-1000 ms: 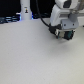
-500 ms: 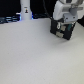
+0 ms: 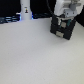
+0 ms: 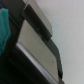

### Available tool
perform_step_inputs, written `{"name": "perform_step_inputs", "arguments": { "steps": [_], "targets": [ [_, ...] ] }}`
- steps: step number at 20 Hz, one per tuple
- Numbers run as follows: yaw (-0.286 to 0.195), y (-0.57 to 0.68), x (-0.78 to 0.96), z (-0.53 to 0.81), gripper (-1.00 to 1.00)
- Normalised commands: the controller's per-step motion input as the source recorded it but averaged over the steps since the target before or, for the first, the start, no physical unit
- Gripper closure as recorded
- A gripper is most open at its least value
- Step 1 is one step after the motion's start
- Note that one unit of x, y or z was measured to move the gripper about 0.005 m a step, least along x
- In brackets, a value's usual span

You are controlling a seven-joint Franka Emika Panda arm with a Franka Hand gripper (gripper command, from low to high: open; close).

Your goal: Open the kcup holder, insert the kcup into the holder, and close the kcup holder

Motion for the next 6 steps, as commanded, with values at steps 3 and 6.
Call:
{"name": "perform_step_inputs", "arguments": {
  "steps": [3, 6],
  "targets": [
    [0.029, 0.13, 0.08, 0.98, -1.00],
    [-0.006, 0.04, 0.08, 0.45, -1.00]
  ]
}}
